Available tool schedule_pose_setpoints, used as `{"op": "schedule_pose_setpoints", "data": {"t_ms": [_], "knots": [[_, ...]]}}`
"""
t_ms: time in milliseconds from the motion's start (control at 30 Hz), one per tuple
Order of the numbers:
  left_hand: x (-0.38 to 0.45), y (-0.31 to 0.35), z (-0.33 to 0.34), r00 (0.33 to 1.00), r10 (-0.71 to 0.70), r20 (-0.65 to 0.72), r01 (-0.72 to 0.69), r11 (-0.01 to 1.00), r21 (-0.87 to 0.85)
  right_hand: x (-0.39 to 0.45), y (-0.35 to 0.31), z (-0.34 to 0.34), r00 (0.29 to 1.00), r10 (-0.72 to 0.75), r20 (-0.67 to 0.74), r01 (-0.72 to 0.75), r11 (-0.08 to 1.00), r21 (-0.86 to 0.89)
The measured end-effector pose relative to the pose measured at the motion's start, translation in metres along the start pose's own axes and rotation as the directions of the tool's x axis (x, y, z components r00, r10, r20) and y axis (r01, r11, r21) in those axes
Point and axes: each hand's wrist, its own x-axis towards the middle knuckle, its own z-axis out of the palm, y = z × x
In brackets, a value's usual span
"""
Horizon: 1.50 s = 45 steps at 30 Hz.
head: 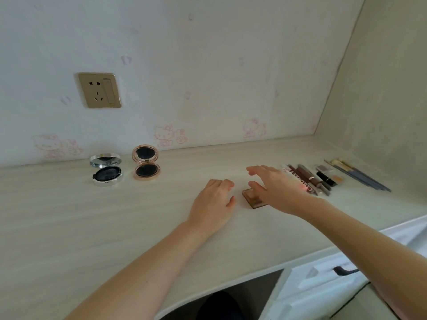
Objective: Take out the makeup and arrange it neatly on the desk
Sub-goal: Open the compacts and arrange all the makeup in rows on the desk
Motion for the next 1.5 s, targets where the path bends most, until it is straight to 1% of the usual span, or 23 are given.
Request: {"op": "schedule_pose_setpoints", "data": {"t_ms": [100, 267, 433, 533, 667, 767, 967, 1167, 1267, 1400, 1500], "knots": [[0.013, 0.020, 0.017, 0.996, -0.058, 0.062, 0.067, 0.986, -0.155, -0.015, 0.029, -0.013, 1.000, 0.016, 0.000, -0.016, 1.000, -0.023], [0.035, 0.039, 0.039, 0.975, -0.127, 0.185, 0.176, 0.943, -0.282, -0.034, 0.066, -0.026, 0.995, 0.056, 0.081, -0.054, 0.998, -0.029], [0.052, 0.052, 0.056, 0.967, -0.126, 0.221, 0.174, 0.962, -0.212, -0.034, 0.076, -0.025, 0.999, -0.008, 0.042, 0.010, 0.998, -0.066], [0.058, 0.056, 0.061, 0.969, -0.108, 0.224, 0.157, 0.964, -0.214, -0.030, 0.079, -0.022, 0.999, -0.026, 0.036, 0.030, 0.995, -0.094], [0.064, 0.055, 0.063, 0.963, -0.093, 0.252, 0.144, 0.971, -0.192, -0.026, 0.083, -0.017, 0.997, 0.020, 0.075, -0.012, 0.995, -0.098], [0.068, 0.055, 0.063, 0.957, -0.105, 0.269, 0.162, 0.967, -0.199, -0.025, 0.083, -0.015, 0.995, 0.055, 0.086, -0.049, 0.996, -0.069], [0.070, 0.056, 0.064, 0.952, -0.097, 0.292, 0.164, 0.963, -0.215, -0.023, 0.083, -0.015, 0.994, 0.064, 0.086, -0.058, 0.996, -0.065], [0.071, 0.054, 0.054, 0.951, -0.100, 0.293, 0.196, 0.926, -0.322, -0.020, 0.074, -0.025, 0.996, 0.081, 0.046, -0.081, 0.997, -0.004], [0.069, 0.048, 0.047, 0.958, -0.119, 0.262, 0.219, 0.893, -0.394, -0.018, 0.064, -0.029, 0.997, 0.076, 0.016, -0.076, 0.996, 0.041], [0.062, 0.043, 0.028, 0.964, -0.167, 0.207, 0.254, 0.808, -0.532, -0.014, 0.047, -0.033, 0.996, 0.091, -0.020, -0.086, 0.979, 0.184], [0.054, 0.040, 0.011, 0.968, -0.176, 0.177, 0.249, 0.739, -0.627, -0.011, 0.031, -0.035, 0.994, 0.106, -0.032, -0.091, 0.948, 0.305]]}}
